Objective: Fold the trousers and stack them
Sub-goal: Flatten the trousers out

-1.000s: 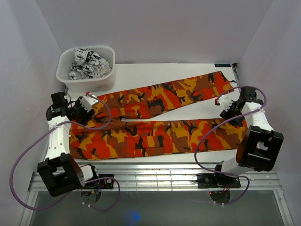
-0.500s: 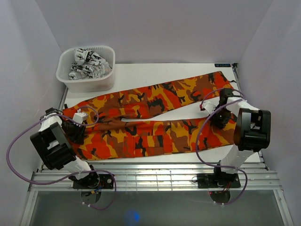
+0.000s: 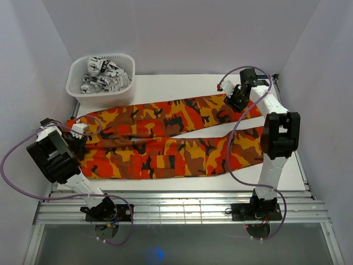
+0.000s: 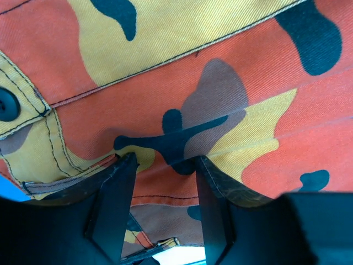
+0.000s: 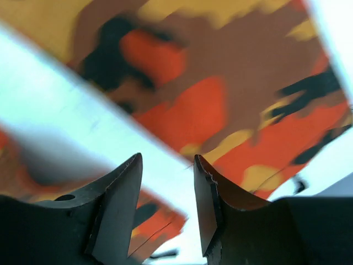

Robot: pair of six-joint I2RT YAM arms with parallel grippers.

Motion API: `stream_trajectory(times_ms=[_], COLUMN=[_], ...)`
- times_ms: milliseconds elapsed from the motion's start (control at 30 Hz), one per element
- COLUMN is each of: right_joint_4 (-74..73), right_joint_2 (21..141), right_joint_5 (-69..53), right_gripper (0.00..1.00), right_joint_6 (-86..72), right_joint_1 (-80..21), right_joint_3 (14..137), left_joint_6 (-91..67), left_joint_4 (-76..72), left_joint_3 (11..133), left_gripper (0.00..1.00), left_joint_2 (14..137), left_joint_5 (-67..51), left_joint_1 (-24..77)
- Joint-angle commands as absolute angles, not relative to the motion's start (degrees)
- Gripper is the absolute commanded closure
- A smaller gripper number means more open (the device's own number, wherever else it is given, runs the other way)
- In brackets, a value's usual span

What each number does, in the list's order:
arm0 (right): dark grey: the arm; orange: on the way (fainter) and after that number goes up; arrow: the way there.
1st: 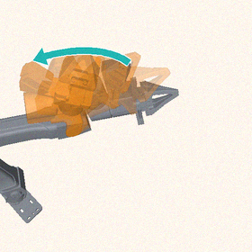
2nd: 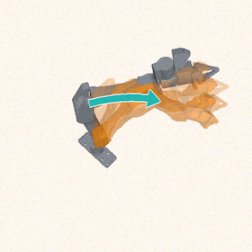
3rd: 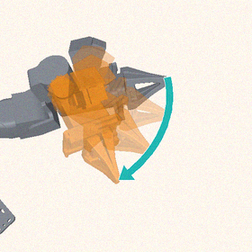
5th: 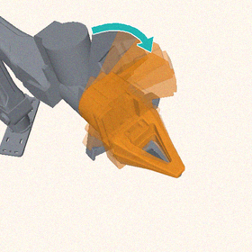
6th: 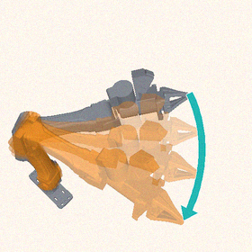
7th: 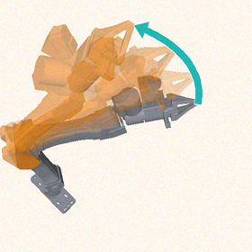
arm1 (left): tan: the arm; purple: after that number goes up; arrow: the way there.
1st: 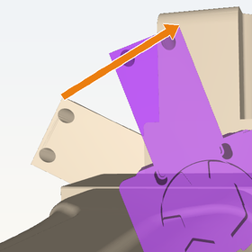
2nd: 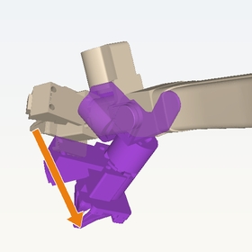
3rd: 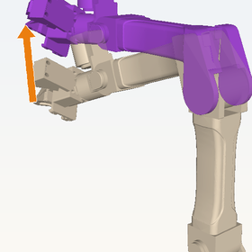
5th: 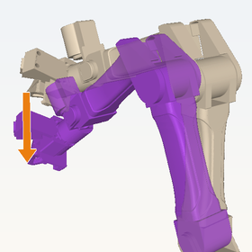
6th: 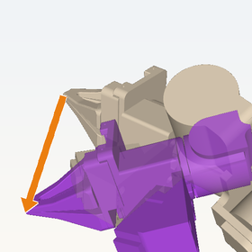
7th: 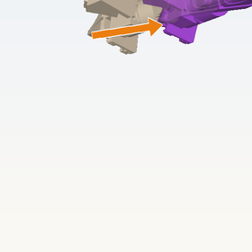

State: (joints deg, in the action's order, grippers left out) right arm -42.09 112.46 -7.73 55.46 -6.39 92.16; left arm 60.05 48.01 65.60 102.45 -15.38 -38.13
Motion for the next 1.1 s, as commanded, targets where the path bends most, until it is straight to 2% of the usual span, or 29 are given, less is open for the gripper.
stream_trajectory(times_ms=[0, 33, 133, 233, 467, 600, 700, 733, 800, 867, 967, 1067], right_joint_4=[-39.6, -39.6, -40.0, -40.9, -36.2, -36.6, -37.2, -37.9, -38.5, -40.3, -47.7, -51.9], right_joint_2=[122.7, 125.1, 133.1, 135.4, 123.5, 117.7, 113.9, 112.6, 111.1, 108.7, 106.4, 102.8], right_joint_5=[-7.7, -6.3, -3.1, -0.5, 1.8, 1.3, 1.3, 1.3, 1.4, -0.5, -5.3, -6.9], right_gripper=[0.51, 0.51, 0.51, 0.52, 0.59, 0.62, 0.60, 0.59, 0.49, 0.45, 0.44, 0.46], right_joint_6=[50.6, 49.2, 48.6, 49.5, 54.7, 56.8, 58.2, 59.0, 58.9, 57.5, 56.4, 58.5], right_joint_1=[-6.8, -7.1, -8.5, -9.1, -5.4, -1.6, -0.8, -0.8, 1.6, 3.0, 6.5, 8.5], right_joint_3=[101.9, 107.8, 114.5, 109.6, 83.4, 76.2, 72.9, 72.6, 72.9, 76.4, 84.2, 84.1], left_joint_6=[62.0, 62.3, 63.0, 64.2, 64.0, 64.8, 65.4, 65.7, 66.2, 66.4, 65.6, 61.9], left_joint_4=[42.6, 43.4, 43.8, 44.9, 45.2, 45.7, 47.9, 49.5, 50.9, 52.9, 54.6, 55.3], left_joint_3=[65.5, 64.6, 62.6, 61.6, 60.1, 58.9, 58.5, 58.6, 59.0, 60.0, 61.9, 66.5], left_gripper=[0.42, 0.42, 0.41, 0.41, 0.41, 0.41, 0.41, 0.40, 0.39, 0.38, 0.37, 0.36], left_joint_2=[104.3, 104.0, 102.0, 100.0, 98.8, 96.8, 95.0, 94.6, 93.3, 91.8, 90.3, 89.8], left_joint_5=[-16.0, -16.6, -17.8, -20.1, -22.6, -24.1, -26.1, -26.9, -28.8, -30.0, -31.4, -33.7], left_joint_1=[-38.2, -38.3, -38.2, -38.1, -37.2, -35.9, -34.9, -34.8, -34.5, -34.5, -34.5, -34.4])
